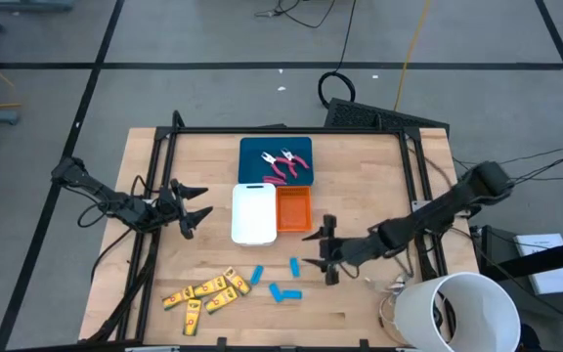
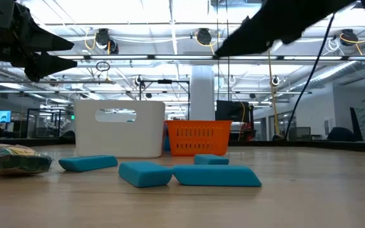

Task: Pick & Place School Supplies
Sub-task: Put the yellow crayon box into the white bin

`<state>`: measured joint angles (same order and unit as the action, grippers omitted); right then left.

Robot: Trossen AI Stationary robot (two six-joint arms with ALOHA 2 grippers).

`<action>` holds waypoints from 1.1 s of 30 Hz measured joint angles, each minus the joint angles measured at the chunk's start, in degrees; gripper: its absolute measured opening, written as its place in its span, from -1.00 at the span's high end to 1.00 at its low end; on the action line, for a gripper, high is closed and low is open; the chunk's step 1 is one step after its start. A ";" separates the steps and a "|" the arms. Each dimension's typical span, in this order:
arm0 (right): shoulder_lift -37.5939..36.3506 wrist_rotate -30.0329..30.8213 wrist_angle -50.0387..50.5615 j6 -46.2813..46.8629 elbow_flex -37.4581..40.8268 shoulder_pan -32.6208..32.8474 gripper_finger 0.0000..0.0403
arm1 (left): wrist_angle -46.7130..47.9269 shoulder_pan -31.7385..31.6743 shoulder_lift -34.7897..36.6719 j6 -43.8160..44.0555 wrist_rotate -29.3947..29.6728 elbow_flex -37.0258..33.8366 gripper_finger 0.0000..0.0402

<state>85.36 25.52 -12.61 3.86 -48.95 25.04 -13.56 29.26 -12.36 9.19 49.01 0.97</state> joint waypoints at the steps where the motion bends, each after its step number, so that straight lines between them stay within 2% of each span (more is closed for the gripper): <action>1: -1.84 -0.02 0.79 -0.08 0.38 -0.36 -0.23 | 0.00 0.00 0.00 0.00 0.00 0.00 -0.61; 10: -19.21 0.24 -0.53 0.38 10.14 -6.16 -0.23 | -2.71 0.02 0.00 1.62 0.07 -0.02 -0.61; 14: -24.34 0.22 -9.65 0.54 16.88 -7.65 -0.23 | -3.90 0.01 0.00 2.68 -0.93 0.00 -0.61; 17: -26.28 0.18 -17.73 -3.93 21.18 -8.68 -0.23 | -1.42 0.00 0.00 6.78 -1.79 0.00 -0.61; 20: -27.53 0.11 -22.39 -6.70 23.46 -9.40 -0.23 | 0.15 0.00 -0.07 14.88 -10.76 0.63 -0.61; 23: -27.91 0.04 -22.66 -8.22 23.96 -9.74 -0.23 | 6.21 0.67 -2.78 17.70 -18.50 5.43 -0.61; 27: -27.98 0.02 -22.75 -9.63 23.96 -9.75 -0.23 | 24.33 2.89 -13.85 24.93 -20.72 16.38 -0.61; 30: -27.97 0.00 -22.74 -10.25 23.96 -9.75 -0.23 | 37.33 4.34 -26.86 32.90 -26.72 25.71 -0.61; 33: -27.97 0.00 -22.72 -10.80 23.96 -9.76 -0.23 | 48.32 5.25 -41.00 37.31 -33.92 35.33 -0.61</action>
<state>57.39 25.52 -35.33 -6.94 -24.99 15.28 34.76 34.51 -53.36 46.50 15.09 36.31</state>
